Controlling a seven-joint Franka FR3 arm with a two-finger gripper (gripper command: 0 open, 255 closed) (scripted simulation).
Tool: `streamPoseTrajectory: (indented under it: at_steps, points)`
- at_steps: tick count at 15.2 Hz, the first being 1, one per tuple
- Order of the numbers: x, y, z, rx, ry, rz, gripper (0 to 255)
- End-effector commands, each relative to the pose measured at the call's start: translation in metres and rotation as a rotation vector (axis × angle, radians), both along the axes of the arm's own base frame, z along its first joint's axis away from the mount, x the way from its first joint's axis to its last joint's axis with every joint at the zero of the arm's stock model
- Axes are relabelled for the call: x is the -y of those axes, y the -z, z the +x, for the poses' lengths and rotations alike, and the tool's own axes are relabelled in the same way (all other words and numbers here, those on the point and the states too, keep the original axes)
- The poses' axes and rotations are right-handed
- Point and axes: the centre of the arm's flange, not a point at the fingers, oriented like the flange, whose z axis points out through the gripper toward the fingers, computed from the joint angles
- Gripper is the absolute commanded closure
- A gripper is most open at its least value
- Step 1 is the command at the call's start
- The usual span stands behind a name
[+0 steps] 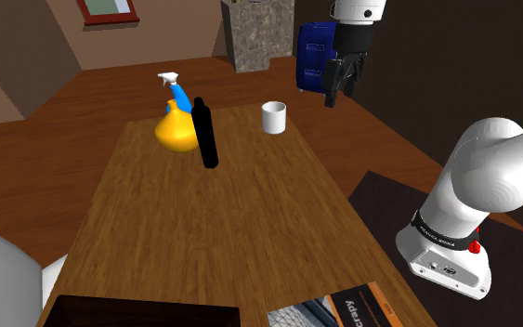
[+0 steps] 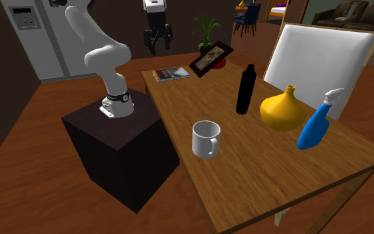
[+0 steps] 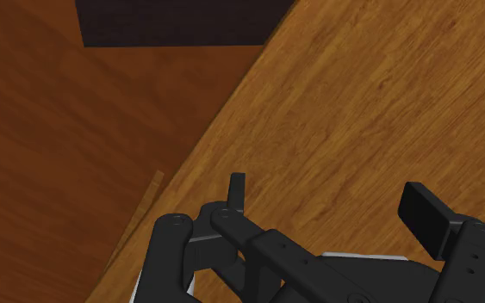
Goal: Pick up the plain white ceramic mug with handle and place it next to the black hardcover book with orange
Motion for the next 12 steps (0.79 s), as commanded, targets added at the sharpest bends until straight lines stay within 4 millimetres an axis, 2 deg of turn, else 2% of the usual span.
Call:
streamPoseTrajectory:
  at_steps: [1,12]
  points:
    - [0.0,0.0,0.0,0.0,0.0,0.0,0]
    - [0.041,0.066,0.116,0.032,-0.01,-0.035,0]
